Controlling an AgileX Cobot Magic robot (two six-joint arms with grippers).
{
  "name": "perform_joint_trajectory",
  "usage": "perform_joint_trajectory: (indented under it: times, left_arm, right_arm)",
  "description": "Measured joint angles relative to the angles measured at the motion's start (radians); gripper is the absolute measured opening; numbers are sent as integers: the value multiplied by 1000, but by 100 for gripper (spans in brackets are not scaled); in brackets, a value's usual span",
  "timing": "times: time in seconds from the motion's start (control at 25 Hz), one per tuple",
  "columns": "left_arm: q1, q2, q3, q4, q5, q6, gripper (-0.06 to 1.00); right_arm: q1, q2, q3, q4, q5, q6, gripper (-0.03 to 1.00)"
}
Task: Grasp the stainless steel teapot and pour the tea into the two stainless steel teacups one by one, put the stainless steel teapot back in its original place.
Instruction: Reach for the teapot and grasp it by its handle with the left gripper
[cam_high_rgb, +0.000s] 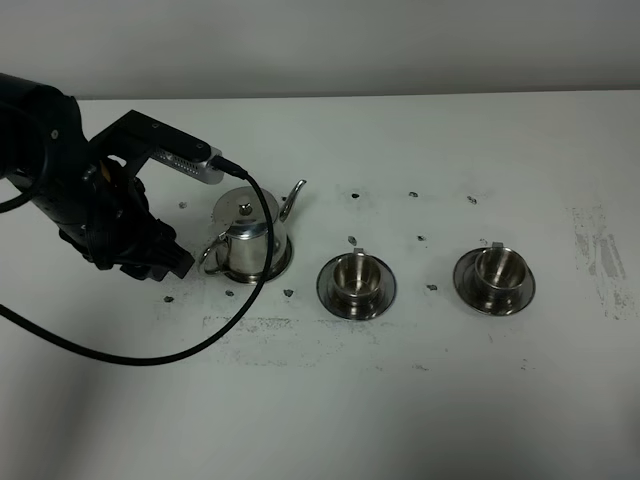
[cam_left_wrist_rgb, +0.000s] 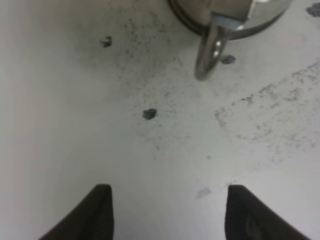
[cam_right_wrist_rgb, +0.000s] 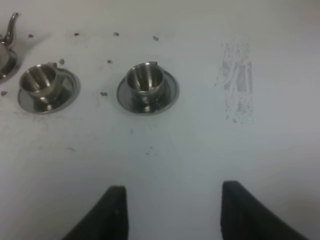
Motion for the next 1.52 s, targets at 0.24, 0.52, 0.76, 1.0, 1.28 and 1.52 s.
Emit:
perform_joint_trajectory:
  times: [0.24, 0.52, 0.76, 1.0, 1.28, 1.52]
  left_arm:
    - [-3, 14, -10, -27, 34, 48, 48]
    - [-3, 78, -107, -27, 110, 77, 45]
    - [-8, 179, -188, -13, 149, 100, 45]
    - [-33, 255, -249, 8, 146, 107, 45]
    - [-55, 321, -310, 10, 135, 116, 45]
    - [-61, 353, -328, 11, 112, 123, 45]
  right_arm:
    - [0, 0, 0, 0, 0, 0, 41]
    - [0, 0, 0, 0, 0, 0, 41]
    - [0, 0, 0, 0, 0, 0, 41]
    - [0, 0, 0, 0, 0, 0, 41]
    - [0, 0, 0, 0, 0, 0, 41]
    - [0, 0, 0, 0, 0, 0, 41]
